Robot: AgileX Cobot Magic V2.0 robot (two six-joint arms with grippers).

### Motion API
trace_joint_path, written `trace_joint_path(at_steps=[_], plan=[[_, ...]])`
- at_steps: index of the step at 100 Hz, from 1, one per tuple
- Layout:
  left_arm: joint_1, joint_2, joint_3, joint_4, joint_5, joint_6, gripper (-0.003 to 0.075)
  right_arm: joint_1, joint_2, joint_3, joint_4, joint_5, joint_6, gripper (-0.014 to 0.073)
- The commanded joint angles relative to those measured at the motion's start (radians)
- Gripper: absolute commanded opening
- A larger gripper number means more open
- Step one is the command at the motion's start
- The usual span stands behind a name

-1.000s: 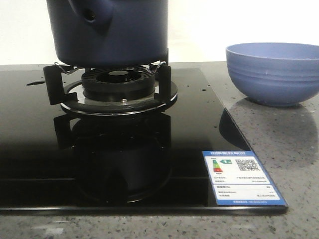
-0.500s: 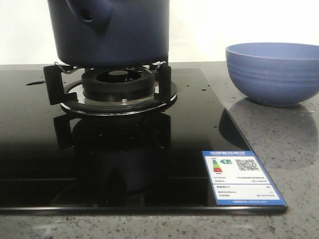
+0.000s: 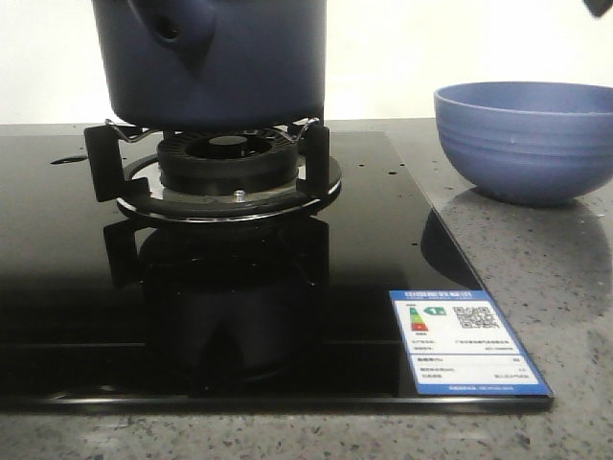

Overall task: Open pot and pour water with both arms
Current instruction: 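Close the right gripper on the rim of the light blue bowl, then lift the bowl with the right gripper and carry it toward the pot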

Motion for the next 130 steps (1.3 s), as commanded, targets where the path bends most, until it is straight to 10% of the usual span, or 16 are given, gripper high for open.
trace_joint_path(at_steps=[1,29,60,130], plan=[[0.025,-0.038,-0.036,-0.026,-0.079,-0.004,0.0408,-0.019,0.048,-0.087,-0.04,0.021,0.005,0.0439],[0.036,-0.051,-0.036,-0.028,-0.075,-0.004,0.0408,-0.062,0.218,-0.123,-0.044,0.084,0.005,0.0402],[0.036,-0.051,-0.036,-0.028,-0.075,-0.004,0.0408,-0.064,0.251,-0.123,-0.029,0.098,0.003,-0.0071],[0.036,-0.03,-0.036,-0.026,-0.077,-0.004,0.0408,0.016,0.287,-0.657,0.15,0.349,0.036,-0.0041]])
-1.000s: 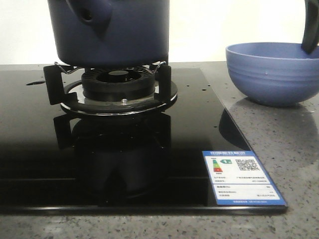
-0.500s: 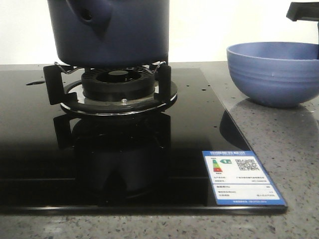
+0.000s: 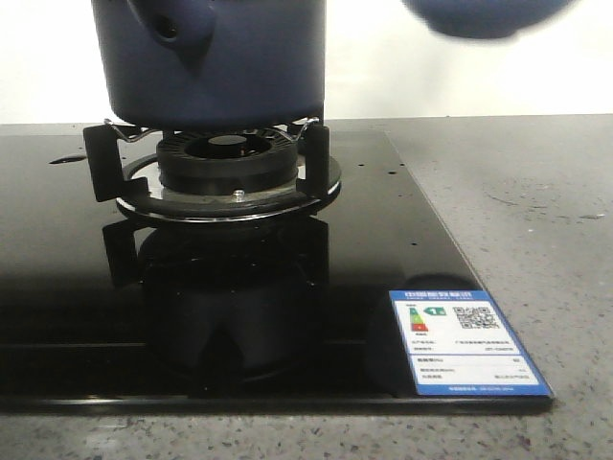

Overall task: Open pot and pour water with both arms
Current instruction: 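Lift the bowl with the right gripper and carry it toward the pot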

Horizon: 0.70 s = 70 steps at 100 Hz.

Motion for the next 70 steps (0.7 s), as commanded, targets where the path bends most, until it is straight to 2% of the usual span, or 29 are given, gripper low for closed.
trace_joint_path(at_steps=[1,43,70], plan=[[0.0,-0.007,-0.036,-0.026,-0.103,-0.004,0.0408,0.025,-0.01,-0.129,0.052,0.062,0.026,-0.0041],[0.0,0.019,-0.034,-0.026,-0.107,-0.004,0.0408,0.21,0.183,-0.505,0.128,0.024,0.059,-0.0041],[0.0,0.019,-0.034,-0.026,-0.109,-0.004,0.0408,0.289,0.242,-0.536,0.129,-0.146,0.054,-0.0041]])
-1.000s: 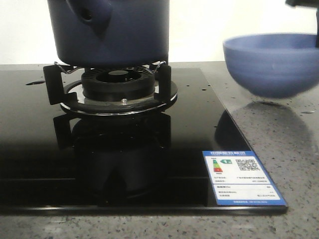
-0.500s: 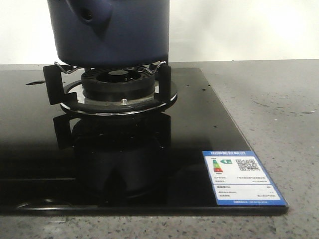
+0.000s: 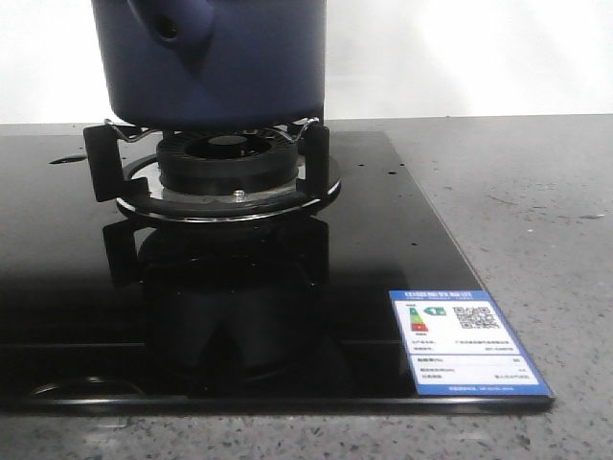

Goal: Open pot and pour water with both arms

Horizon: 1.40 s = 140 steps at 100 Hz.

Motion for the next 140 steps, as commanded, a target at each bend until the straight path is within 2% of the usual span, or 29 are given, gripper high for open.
trace_joint_path(at_steps=[1,30,56,84,101,121,140], plan=[[0.0,-0.018,-0.034,-0.026,-0.109,-0.004,0.0408,0.011,-0.042,-0.038,0.036,-0.141,-0.001,-0.0041],[0.0,-0.018,-0.034,-0.013,-0.119,-0.004,0.0408,0.016,-0.04,-0.031,0.03,-0.27,-0.119,-0.0041],[0.0,-0.018,-0.034,-0.013,-0.117,-0.004,0.0408,0.031,-0.098,0.129,0.067,-0.457,-0.223,-0.0041],[0.0,-0.018,-0.034,-0.013,-0.124,-0.004,0.0408,0.068,-0.21,0.423,0.169,-0.76,-0.407,-0.0041],[0.0,-0.018,-0.034,-0.013,-0.125,-0.004,0.0408,0.1,-0.264,0.605,0.204,-1.014,-0.487,-0.0042],[0.0,-0.018,-0.034,-0.013,-0.125,-0.004,0.0408,0.155,-0.313,0.801,0.202,-1.311,-0.513,-0.0043],[0.0,-0.018,-0.034,-0.013,-0.125,-0.004,0.0408,0.208,-0.341,0.958,0.147,-1.606,-0.513,-0.0043]])
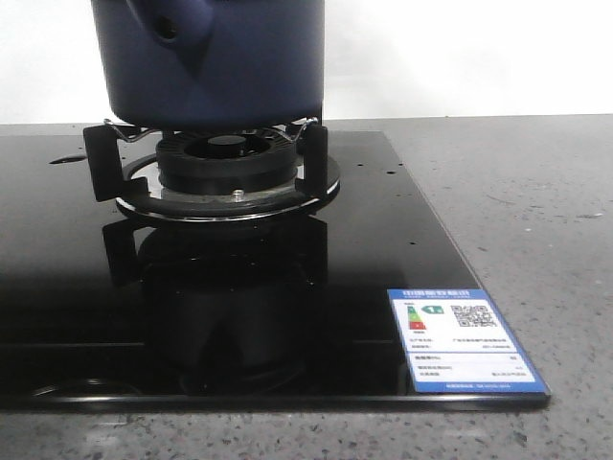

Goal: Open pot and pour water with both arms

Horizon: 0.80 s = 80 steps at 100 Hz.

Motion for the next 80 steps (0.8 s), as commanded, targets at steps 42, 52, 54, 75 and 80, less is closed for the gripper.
trace_joint_path(at_steps=[42,52,54,75,80], plan=[[0.0,-0.02,-0.034,-0.023,-0.102,-0.004,0.0408,0.084,-0.083,0.102,-0.122,-0.548,0.0,-0.0043],[0.0,-0.02,-0.034,-0.023,-0.102,-0.004,0.0408,0.084,-0.083,0.102,-0.165,-0.575,0.0,-0.0043],[0.0,-0.02,-0.034,-0.023,-0.102,-0.004,0.0408,0.084,-0.083,0.102,-0.175,-0.579,0.0,-0.0043],[0.0,-0.02,-0.034,-0.023,-0.102,-0.004,0.0408,0.084,-0.083,0.102,-0.228,-0.621,0.0,-0.0043],[0.0,-0.02,-0.034,-0.023,-0.102,-0.004,0.0408,0.084,-0.083,0.102,-0.228,-0.64,0.0,-0.0043]])
